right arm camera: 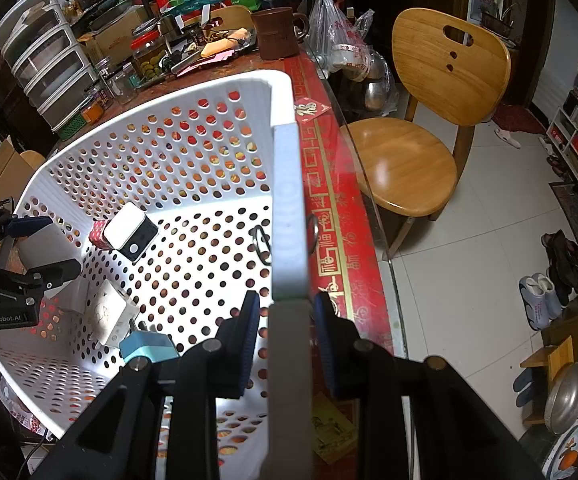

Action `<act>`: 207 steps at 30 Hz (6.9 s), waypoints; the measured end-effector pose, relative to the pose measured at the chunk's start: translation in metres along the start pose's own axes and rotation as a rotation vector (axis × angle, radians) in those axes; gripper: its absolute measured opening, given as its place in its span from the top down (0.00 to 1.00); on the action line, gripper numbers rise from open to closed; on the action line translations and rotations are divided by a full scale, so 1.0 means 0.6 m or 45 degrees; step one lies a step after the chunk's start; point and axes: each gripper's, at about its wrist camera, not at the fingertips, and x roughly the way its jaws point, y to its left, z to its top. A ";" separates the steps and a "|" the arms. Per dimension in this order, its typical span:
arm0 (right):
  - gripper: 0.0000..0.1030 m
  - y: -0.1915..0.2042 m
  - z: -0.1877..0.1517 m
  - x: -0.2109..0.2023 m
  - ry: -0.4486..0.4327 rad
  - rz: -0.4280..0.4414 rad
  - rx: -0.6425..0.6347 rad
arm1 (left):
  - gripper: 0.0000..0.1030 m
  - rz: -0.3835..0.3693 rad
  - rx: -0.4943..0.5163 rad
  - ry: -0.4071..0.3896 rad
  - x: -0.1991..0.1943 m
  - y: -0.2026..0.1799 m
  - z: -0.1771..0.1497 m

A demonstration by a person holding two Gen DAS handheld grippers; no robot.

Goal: Organize rigid objects
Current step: 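Lower the cylindrical charger into the basket and open the left gripper, then grasp the yellow-blue toy car with the left gripper, then carry the toy car into the basket and open the left gripper, then grasp the large flat white charger on the table with the left gripper, then carry the flat white charger into the basket and open the left gripper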

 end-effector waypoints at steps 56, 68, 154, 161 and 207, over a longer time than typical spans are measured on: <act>0.74 -0.003 -0.002 0.002 0.001 -0.006 0.004 | 0.37 0.037 -0.714 -0.041 0.126 0.346 -0.103; 0.74 -0.001 -0.003 0.000 -0.004 0.003 -0.001 | 0.37 0.209 -0.669 -0.339 -0.086 0.344 -0.133; 0.70 -0.001 -0.002 -0.002 -0.010 0.019 -0.019 | 0.01 0.044 -0.632 -0.169 0.103 0.274 -0.230; 0.70 -0.002 -0.002 -0.002 -0.010 0.019 -0.021 | 0.01 0.040 -0.638 -0.174 0.107 0.275 -0.230; 0.70 0.000 -0.001 -0.003 -0.015 0.028 -0.029 | 0.38 0.169 -0.346 -0.590 -0.234 0.168 -0.162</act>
